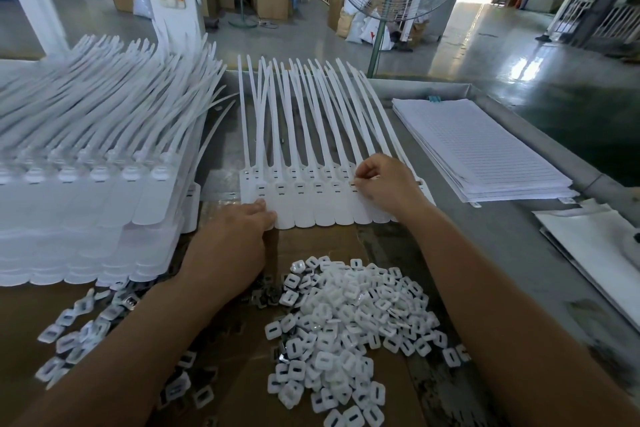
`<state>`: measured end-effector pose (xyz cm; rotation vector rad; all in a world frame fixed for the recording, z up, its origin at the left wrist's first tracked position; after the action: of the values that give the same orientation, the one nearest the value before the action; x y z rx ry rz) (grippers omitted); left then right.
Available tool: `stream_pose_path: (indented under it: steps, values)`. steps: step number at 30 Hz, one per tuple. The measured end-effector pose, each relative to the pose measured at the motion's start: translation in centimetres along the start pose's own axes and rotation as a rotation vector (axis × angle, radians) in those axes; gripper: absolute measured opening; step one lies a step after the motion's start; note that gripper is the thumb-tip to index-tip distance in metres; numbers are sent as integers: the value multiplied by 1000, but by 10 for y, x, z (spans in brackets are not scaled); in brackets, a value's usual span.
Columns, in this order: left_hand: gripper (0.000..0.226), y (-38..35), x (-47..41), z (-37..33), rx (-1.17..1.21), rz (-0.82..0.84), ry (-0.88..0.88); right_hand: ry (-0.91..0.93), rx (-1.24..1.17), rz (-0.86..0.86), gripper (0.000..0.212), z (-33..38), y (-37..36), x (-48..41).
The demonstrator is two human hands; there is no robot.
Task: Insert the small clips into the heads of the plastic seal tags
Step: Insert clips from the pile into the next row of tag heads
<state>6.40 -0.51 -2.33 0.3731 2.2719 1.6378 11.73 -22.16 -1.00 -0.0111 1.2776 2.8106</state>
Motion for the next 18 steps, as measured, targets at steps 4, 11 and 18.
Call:
stream_pose_path:
  steps: [4, 11, 18]
  values:
    - [48, -2, 0, 0, -2, 10, 2, 49, -32, 155, 10, 1, 2, 17]
    - [47, 0, 2, 0, 22, 6, 4, 75, -68, 223, 15, 5, 11, 40]
    - [47, 1, 2, 0, 22, 1, 17, 162, 16, 593, 14, 25, -3, 68]
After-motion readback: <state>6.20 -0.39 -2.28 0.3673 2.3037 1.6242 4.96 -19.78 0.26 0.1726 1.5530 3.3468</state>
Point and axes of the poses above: each hand's wrist, its own x-axis away from the middle knuckle, its own y-axis out of the back of the hand, z = x × y, the point moved 6 cm from there along -x, towards the middle knuckle, and after that the axes turned 8 degrees about z, right-handed, at the moved point
